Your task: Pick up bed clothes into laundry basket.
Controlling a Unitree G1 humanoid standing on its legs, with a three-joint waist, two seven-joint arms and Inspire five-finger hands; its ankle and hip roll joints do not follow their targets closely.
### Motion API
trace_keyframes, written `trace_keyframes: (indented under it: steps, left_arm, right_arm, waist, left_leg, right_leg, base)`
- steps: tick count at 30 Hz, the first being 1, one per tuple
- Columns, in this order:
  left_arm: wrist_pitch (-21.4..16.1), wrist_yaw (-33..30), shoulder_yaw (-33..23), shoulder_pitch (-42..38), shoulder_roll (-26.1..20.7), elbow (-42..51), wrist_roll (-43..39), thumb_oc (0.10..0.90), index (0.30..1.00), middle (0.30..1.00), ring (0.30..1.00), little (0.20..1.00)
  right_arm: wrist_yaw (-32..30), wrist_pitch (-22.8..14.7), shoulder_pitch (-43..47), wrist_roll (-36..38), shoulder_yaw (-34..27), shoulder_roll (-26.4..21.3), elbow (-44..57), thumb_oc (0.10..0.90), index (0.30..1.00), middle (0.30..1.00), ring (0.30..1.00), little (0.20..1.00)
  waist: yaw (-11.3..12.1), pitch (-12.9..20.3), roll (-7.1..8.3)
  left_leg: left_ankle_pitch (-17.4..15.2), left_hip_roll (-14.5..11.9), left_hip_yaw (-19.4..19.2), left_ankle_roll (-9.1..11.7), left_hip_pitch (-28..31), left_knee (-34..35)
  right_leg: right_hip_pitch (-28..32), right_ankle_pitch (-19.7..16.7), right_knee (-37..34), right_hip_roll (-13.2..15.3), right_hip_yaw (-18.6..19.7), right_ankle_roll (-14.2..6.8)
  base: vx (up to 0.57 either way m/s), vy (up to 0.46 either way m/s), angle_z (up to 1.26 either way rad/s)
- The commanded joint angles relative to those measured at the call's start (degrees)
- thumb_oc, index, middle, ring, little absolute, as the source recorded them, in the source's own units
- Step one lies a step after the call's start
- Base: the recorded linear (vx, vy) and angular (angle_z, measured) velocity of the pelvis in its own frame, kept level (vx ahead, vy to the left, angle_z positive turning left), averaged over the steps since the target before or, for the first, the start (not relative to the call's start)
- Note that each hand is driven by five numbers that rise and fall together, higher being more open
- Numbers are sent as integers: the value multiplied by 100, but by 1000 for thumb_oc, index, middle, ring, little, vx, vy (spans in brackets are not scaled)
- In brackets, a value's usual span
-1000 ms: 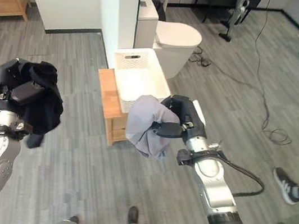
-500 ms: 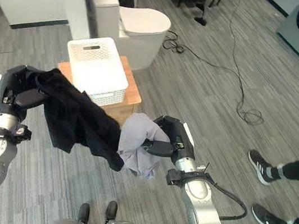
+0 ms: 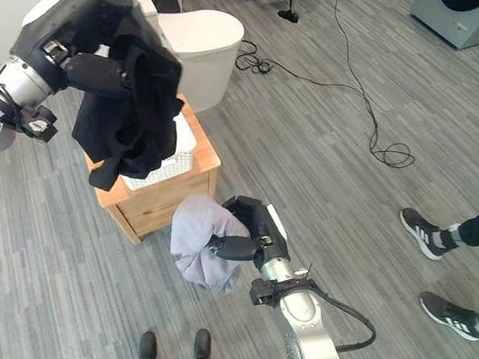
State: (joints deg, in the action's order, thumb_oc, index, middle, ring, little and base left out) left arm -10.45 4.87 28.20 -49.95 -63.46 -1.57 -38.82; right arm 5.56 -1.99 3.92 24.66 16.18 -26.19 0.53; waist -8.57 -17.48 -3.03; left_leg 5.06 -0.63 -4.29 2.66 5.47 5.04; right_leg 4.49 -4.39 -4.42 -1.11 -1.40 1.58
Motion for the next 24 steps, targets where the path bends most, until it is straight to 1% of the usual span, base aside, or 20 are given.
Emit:
trace_keyframes:
  steps: [1,3,4,5,6,8,10,19,20,24]
  left_arm:
    - [-886,-207,-304,-1118,276,-721,-863,400,300,300,300,300]
    - [-852,-392,63,-1757,219,-1348,-734,400,300,300,300,300]
    - [-841,-483,262,-2130,251,-1702,-684,400,300,300,300,300]
    - [-680,-722,529,-2749,325,-2738,-468,400,300,300,300,300]
    - [-687,-713,579,-2810,336,-2774,-477,400,300,300,300,300]
    - [-543,-800,780,-3203,377,-3434,-266,400,300,300,300,300]
    - [-495,-849,834,-3508,455,-3908,-219,400,300,300,300,300]
    - [-471,-881,1062,-4011,496,-4438,-143,400,300,300,300,300]
    - [-463,-905,1128,-4149,500,-4542,-86,400,300,300,300,300]
    - [-420,-908,1359,-4525,562,-4822,19,400,300,300,300,300]
  right_arm:
    - [227,-611,95,376,-181,-49,524,400,300,300,300,300]
    - [260,-597,51,394,-94,-76,462,400,300,300,300,300]
    - [275,-585,17,395,-97,-43,468,400,300,300,300,300]
    - [331,-532,-81,419,20,-24,485,400,300,300,300,300]
    - [330,-531,-79,419,10,-10,486,400,300,300,300,300]
    - [367,-500,-128,469,86,-20,494,400,300,300,300,300]
    - [395,-461,-192,580,124,17,466,400,300,300,300,300]
    - [484,-413,-473,684,155,60,461,400,300,300,300,300]
    - [526,-396,-550,693,151,48,473,400,300,300,300,300]
    - [566,-357,-660,675,146,30,455,400,300,300,300,300]
  waist:
    - [-40,854,-78]
    - [-95,864,-163]
    - [-100,853,-165]
    - [-147,826,-210]
    - [-139,821,-196]
    - [-187,776,-215]
    - [-237,719,-200]
    - [-341,619,-201]
    - [-387,597,-219]
    - [-453,570,-221]
  left_leg:
    - [-425,-173,-91,131,87,-23]
    - [-418,-171,-102,138,78,-7]
    - [-412,-171,-101,143,64,-6]
    - [-413,-159,-117,148,37,-4]
    - [-413,-160,-115,148,35,-4]
    - [-407,-161,-139,147,2,-4]
    - [-396,-176,-200,160,-64,-4]
    - [-392,-198,-384,189,-251,-4]
    - [-386,-200,-409,197,-284,-4]
    - [-395,-199,-451,209,-327,-4]
  right_leg:
    - [0,887,507,609,174,-914]
    - [-18,870,494,625,163,-942]
    - [-23,864,490,634,148,-953]
    - [-43,841,460,644,140,-976]
    - [-42,840,457,643,138,-976]
    - [-95,818,450,641,161,-990]
    - [-180,769,412,643,202,-1010]
    - [-391,656,283,627,349,-1034]
    - [-425,639,259,624,386,-1035]
    - [-469,608,200,619,439,-1043]
  base:
    - [41,3,2]
    - [42,12,0]
    - [50,25,1]
    - [40,19,1]
    - [41,22,2]
    - [6,10,-2]
    - [15,25,-7]
    - [17,22,-11]
    - [33,23,-8]
    - [43,21,-15]
